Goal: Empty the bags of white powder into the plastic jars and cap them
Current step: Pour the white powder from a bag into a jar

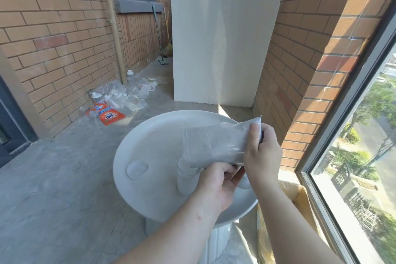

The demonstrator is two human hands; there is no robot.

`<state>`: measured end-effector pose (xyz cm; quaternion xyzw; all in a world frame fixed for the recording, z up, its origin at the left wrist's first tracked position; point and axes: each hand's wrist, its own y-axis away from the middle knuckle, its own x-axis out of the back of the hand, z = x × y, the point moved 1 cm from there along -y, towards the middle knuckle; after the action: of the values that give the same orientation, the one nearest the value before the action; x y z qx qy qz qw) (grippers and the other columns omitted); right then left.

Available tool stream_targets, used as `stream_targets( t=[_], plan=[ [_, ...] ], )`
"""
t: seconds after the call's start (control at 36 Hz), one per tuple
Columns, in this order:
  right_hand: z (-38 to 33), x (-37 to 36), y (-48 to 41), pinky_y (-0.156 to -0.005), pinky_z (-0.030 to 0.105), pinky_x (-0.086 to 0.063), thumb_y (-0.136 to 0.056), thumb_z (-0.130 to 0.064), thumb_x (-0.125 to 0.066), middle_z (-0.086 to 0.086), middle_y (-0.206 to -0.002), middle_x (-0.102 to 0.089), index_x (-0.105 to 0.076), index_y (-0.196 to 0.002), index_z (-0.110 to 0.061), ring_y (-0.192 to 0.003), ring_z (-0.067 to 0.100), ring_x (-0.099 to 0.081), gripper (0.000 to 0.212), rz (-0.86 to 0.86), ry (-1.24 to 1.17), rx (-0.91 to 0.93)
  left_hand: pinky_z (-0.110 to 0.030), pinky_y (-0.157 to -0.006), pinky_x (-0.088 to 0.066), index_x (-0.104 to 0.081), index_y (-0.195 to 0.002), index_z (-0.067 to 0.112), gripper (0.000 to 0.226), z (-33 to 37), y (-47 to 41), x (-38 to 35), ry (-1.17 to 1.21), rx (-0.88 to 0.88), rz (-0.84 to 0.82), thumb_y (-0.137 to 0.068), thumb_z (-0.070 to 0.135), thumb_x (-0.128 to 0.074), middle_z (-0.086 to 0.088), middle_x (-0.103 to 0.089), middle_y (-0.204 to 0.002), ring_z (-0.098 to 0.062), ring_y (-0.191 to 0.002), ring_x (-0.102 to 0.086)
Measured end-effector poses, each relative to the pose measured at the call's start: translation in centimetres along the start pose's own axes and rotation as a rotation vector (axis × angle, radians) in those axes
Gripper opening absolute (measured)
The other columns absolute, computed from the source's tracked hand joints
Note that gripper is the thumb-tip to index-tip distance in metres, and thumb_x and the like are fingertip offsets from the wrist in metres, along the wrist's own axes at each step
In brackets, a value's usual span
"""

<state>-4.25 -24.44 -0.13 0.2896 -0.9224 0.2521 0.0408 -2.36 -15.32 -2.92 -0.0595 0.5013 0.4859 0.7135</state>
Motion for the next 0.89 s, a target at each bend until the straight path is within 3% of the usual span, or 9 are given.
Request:
stream_targets(
  t=[0.14, 0.28, 0.64, 0.89],
  plan=[
    [0.12, 0.01, -0.04, -0.065, 0.019, -0.038, -0.096, -0.059, -0.036, -0.013, -0.079, -0.06, -0.059, -0.099, -0.023, -0.078, -0.005, -0.055, 0.043, -0.005, -0.017, -0.004, -0.032, -0.063, -0.06, -0.068, -0.093, -0.006, 0.042, -0.1, 0.0, -0.06, 0.017, 0.008, -0.005, -0.076, -0.026, -0.035, -0.018, -0.068, -0.088, -0.029, -0.076, -0.066],
    [-0.17, -0.03, 0.05, -0.062, 0.011, -0.036, -0.092, -0.062, -0.033, -0.012, -0.079, -0.06, -0.058, -0.097, -0.024, -0.078, -0.008, -0.055, 0.046, -0.017, -0.018, 0.012, -0.031, -0.061, -0.059, -0.067, -0.099, -0.006, 0.045, -0.11, -0.05, -0.08, 0.017, 0.015, -0.003, -0.075, -0.025, -0.034, -0.018, -0.066, -0.091, -0.028, -0.079, -0.064],
    [-0.42, 0.0, 0.16, -0.062, 0.01, -0.037, -0.092, -0.06, -0.035, -0.012, -0.076, -0.059, -0.058, -0.093, -0.024, -0.075, -0.008, -0.055, 0.043, -0.041, -0.026, 0.023, -0.03, -0.059, -0.058, -0.066, -0.099, -0.006, 0.045, -0.04, 0.16, -0.34, 0.019, 0.02, -0.014, -0.075, -0.025, -0.033, -0.017, -0.066, -0.088, -0.027, -0.074, -0.063],
    [-0.5, -0.09, 0.36, -0.065, 0.016, -0.038, -0.094, -0.06, -0.038, -0.013, -0.079, -0.06, -0.052, -0.085, -0.04, -0.078, -0.003, -0.056, 0.026, -0.042, -0.027, 0.033, -0.029, -0.058, -0.058, -0.069, -0.098, -0.005, 0.047, 0.1, 0.51, -0.58, 0.032, 0.03, -0.029, -0.075, -0.023, -0.032, -0.017, -0.071, -0.086, -0.025, -0.071, -0.067]
  ],
)
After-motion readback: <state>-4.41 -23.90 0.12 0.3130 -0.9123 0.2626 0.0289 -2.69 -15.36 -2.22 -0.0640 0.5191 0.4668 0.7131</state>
